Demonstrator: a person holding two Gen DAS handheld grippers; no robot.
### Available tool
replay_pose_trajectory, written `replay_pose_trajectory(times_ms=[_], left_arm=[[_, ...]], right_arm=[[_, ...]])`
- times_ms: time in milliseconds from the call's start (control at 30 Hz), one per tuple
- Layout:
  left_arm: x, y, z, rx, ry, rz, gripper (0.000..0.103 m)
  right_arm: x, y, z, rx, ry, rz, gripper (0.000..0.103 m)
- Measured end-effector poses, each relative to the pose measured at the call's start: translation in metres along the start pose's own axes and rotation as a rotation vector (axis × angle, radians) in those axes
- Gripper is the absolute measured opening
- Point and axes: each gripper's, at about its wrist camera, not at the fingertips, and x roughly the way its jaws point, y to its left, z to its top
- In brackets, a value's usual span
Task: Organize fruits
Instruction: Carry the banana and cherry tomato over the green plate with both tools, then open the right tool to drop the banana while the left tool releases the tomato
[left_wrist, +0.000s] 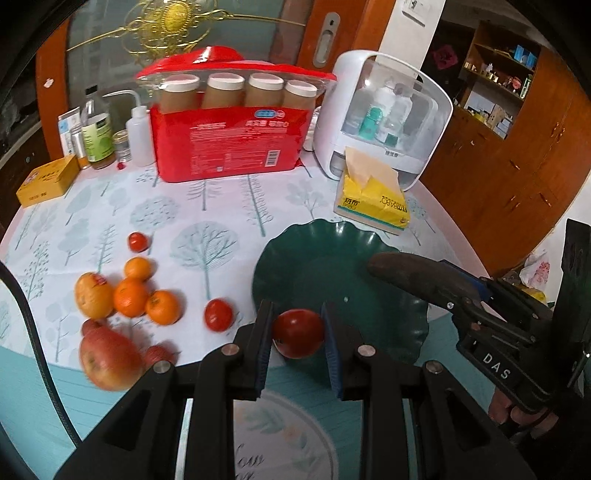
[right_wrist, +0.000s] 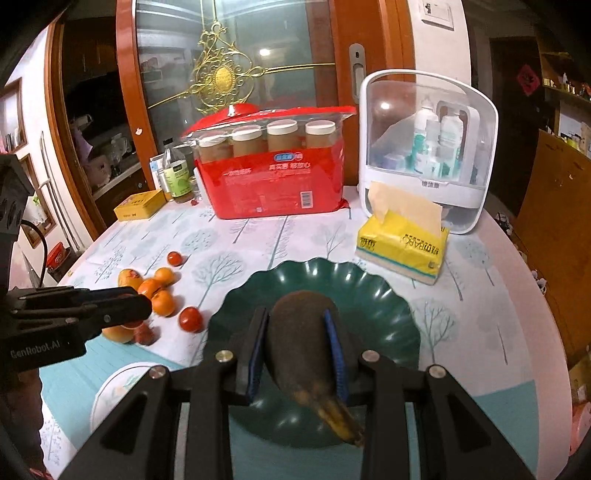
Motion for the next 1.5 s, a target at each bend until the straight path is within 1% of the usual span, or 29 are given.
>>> replay_pose_trajectory(times_ms=[167, 267, 300, 433, 600, 700, 900, 967, 1033, 1133, 1200, 1333, 1500], left_arm=[[0.030, -0.014, 0.012, -0.008, 0.032, 0.002, 0.024], [0.053, -0.019, 0.014, -0.021, 0.075, 0.005, 0.024], [0.058, -0.019, 0.014, -0.023, 0.085, 0.006, 0.024], [0.081, -0.020, 0.013, -0.035, 0.128, -0.002, 0.024], [0.099, -0.017, 0.009, -0.043, 0.165, 0.003, 0.024], [0.108, -0.013, 0.006, -0.057, 0.193, 0.003, 0.024], [0.113, -0.005, 0.003, -0.086, 0.209, 0.024, 0.025], [0.113, 0.001, 0.003, -0.106, 0.214, 0.040, 0.026], [0.112, 0.005, 0.003, -0.119, 0.218, 0.047, 0.028], [0.109, 0.007, 0.004, -0.130, 0.217, 0.038, 0.037], [0.107, 0.007, 0.004, -0.138, 0.213, 0.036, 0.044], [0.100, 0.003, 0.005, -0.131, 0.210, 0.030, 0.051], [0.089, 0.002, -0.001, -0.122, 0.219, 0.027, 0.055]], right_arm=[[0.018, -0.021, 0.001, 0.005, -0.004, 0.005, 0.031], [0.032, -0.031, -0.002, 0.015, 0.009, 0.008, 0.030], [0.033, -0.033, -0.003, 0.020, -0.003, 0.021, 0.030], [0.036, -0.028, -0.006, -0.007, -0.021, 0.027, 0.030], [0.041, -0.023, -0.007, 0.006, -0.019, 0.050, 0.031], [0.043, -0.021, -0.008, 0.008, -0.011, 0.075, 0.033], [0.050, -0.021, -0.009, 0.065, 0.024, 0.197, 0.034], [0.053, -0.020, -0.011, 0.079, 0.036, 0.218, 0.034], [0.056, -0.019, -0.012, 0.088, 0.054, 0.233, 0.039], [0.059, -0.021, -0.013, 0.116, 0.068, 0.235, 0.042], [0.060, -0.025, -0.014, 0.143, 0.077, 0.221, 0.044], [0.057, -0.035, -0.016, 0.188, 0.092, 0.189, 0.046], [0.049, -0.041, -0.021, 0.228, 0.108, 0.146, 0.048]])
